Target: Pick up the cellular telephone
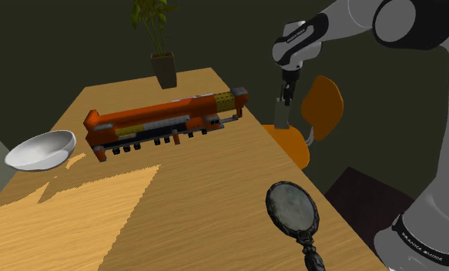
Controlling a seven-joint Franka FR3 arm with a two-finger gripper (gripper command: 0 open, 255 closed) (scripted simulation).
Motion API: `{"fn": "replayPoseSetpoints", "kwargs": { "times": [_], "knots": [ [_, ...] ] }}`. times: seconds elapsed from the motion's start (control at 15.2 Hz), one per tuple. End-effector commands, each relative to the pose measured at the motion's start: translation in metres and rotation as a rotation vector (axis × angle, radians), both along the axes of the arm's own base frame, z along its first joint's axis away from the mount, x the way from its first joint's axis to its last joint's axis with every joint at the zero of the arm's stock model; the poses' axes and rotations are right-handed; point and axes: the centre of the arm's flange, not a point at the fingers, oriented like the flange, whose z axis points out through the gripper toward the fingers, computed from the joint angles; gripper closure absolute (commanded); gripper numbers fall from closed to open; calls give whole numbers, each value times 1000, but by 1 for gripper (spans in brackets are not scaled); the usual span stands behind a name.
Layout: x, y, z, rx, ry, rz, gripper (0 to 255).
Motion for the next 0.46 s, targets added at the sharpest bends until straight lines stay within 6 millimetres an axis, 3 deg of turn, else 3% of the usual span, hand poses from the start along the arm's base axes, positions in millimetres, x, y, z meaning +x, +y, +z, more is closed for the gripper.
{"fn": "replayPoseSetpoints", "kwargs": {
  "times": [0.0, 0.26, 0.4],
  "knots": [
    [0, -1, 11, 0, 0, 0, 255],
    [0, -1, 32, 0, 0, 0, 255],
    [0, -1, 33, 0, 0, 0, 255]
  ]
}}
